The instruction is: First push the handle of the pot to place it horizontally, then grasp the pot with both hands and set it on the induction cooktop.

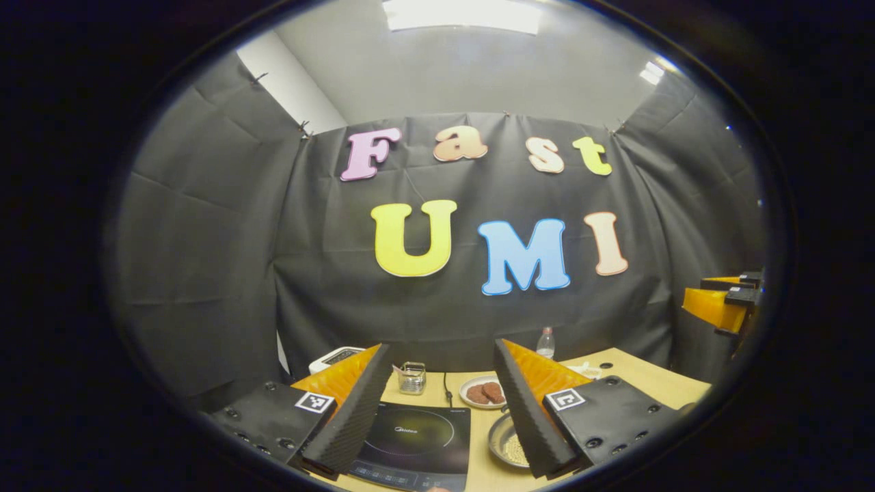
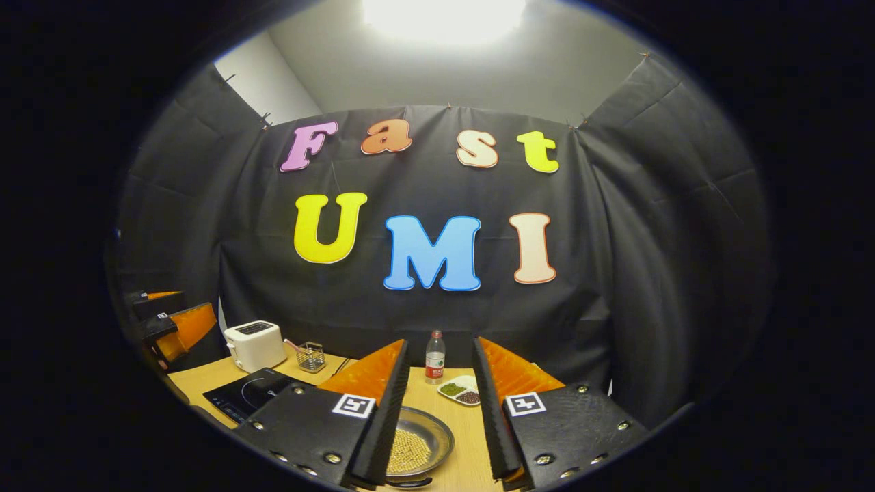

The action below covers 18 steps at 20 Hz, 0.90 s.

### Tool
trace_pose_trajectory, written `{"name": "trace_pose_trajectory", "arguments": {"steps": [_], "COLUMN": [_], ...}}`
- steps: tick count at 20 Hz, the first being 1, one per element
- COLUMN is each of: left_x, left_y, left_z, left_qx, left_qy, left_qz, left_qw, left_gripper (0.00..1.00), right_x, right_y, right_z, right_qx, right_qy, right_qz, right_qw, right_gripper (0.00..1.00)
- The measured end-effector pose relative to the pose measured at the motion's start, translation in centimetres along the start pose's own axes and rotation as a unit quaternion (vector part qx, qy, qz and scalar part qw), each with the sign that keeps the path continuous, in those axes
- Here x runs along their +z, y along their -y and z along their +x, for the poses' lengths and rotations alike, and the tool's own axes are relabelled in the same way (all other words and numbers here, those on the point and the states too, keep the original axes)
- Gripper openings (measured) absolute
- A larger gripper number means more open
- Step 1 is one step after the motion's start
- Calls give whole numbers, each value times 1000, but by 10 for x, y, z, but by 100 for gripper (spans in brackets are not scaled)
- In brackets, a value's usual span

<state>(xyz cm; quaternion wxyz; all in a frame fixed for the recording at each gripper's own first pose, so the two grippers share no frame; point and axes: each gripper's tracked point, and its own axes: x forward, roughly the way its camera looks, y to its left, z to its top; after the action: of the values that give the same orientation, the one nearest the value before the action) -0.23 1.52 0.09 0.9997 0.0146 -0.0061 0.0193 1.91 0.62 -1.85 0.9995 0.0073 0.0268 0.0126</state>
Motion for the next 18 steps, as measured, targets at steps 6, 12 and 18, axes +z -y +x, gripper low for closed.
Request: {"name": "trace_pose_trajectory", "arguments": {"steps": [6,12,18], "left_x": [-2,-5,-19], "left_y": [-15,-37,-70], "left_z": [4,6,11], "left_qx": [5,8,2], "left_qy": [0,2,-3], "left_qz": [-5,-8,-10], "left_qw": [1000,1000,1000], "left_gripper": [99,99,99], "right_x": [-10,-46,-97], "right_y": [-7,-49,-82], "right_z": [5,10,6], "right_qx": [-13,55,74], "right_qy": [-16,-83,-159], "right_qz": [4,26,45], "right_qw": [1000,995,983], "right_gripper": [13,5,5]}}
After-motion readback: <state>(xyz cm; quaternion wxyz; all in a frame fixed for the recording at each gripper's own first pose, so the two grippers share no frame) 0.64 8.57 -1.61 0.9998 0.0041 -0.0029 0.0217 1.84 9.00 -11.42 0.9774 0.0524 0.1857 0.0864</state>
